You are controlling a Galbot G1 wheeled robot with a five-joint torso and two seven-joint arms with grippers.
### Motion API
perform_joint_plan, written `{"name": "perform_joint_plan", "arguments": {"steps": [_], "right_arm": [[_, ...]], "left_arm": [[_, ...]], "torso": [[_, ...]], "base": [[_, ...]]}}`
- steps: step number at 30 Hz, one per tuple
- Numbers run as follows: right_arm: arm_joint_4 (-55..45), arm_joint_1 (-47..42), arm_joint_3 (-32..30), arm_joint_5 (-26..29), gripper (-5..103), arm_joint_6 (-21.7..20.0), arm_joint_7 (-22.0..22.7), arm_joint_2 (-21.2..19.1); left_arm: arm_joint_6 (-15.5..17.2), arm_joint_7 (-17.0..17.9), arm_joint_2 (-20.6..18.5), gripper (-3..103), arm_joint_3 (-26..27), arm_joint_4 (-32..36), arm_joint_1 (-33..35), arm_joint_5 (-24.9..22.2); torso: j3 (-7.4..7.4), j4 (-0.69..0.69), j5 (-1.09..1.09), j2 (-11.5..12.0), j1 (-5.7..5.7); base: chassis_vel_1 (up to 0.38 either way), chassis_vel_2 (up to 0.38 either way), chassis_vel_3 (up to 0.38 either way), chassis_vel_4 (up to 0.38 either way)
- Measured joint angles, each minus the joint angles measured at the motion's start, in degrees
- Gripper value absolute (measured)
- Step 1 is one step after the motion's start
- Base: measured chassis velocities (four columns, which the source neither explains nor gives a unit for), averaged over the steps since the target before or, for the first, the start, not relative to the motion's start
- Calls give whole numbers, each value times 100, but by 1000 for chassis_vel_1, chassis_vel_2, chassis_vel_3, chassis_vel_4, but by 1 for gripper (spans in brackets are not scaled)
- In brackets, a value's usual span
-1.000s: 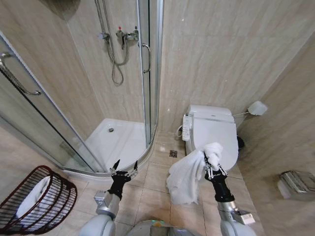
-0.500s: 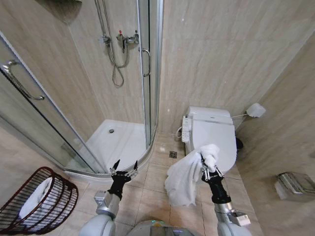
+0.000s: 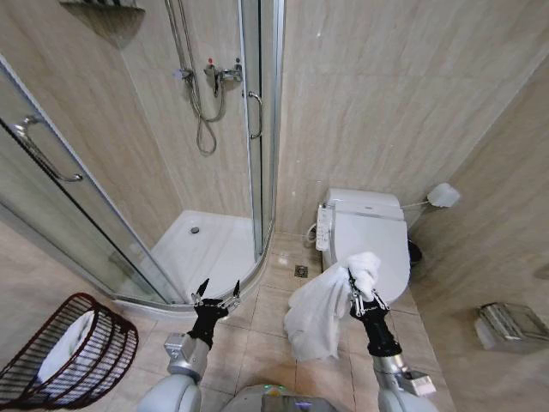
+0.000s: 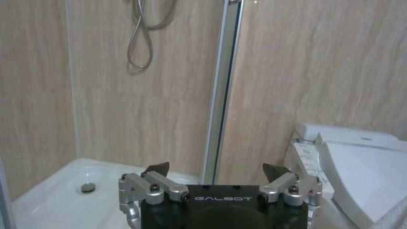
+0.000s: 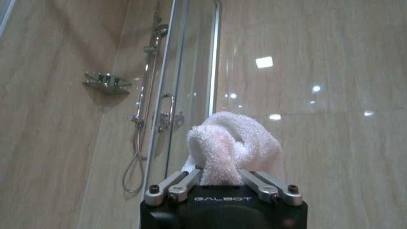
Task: Discard the used towel into the hamper.
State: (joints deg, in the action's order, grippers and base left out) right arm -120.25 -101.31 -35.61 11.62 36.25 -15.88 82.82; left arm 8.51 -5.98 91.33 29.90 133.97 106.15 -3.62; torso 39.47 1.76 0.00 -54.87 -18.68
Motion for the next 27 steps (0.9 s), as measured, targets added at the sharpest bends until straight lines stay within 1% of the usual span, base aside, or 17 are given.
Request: {"name": "perform_joint_plan", "arguments": {"steps": [4,12,14,15,19,24,27], "right_arm": [[-10,-6,4,-10,12,8,0,-3],[-41,-17,-15,11,12,11,2,-26],[-53,-49,-21,29,12,25,2,-46],[-53,-49,-21,29,12,25,2,-46],[-56,-32,-7,40,12,30,1,-43],[-73,-31,18,38,12,30,1,-41],[-69,-41,22,27,12,32,1,-40]], "left_arm": [[0,0,0,99,0,0,0,0],[0,0,0,99,0,0,0,0],[0,0,0,99,0,0,0,0],[0,0,0,99,0,0,0,0],[0,0,0,99,0,0,0,0],[0,0,0,99,0,0,0,0],[0,0,0,99,0,0,0,0]], "torso": [[82,0,0,-146,-63],[186,0,0,-329,-144],[228,0,0,-408,-180],[228,0,0,-408,-180],[312,0,0,-556,-244],[371,0,0,-665,-293],[424,0,0,-772,-346]], "base": [[0,0,0,0],[0,0,0,0],[0,0,0,0],[0,0,0,0],[0,0,0,0],[0,0,0,0],[0,0,0,0]]}}
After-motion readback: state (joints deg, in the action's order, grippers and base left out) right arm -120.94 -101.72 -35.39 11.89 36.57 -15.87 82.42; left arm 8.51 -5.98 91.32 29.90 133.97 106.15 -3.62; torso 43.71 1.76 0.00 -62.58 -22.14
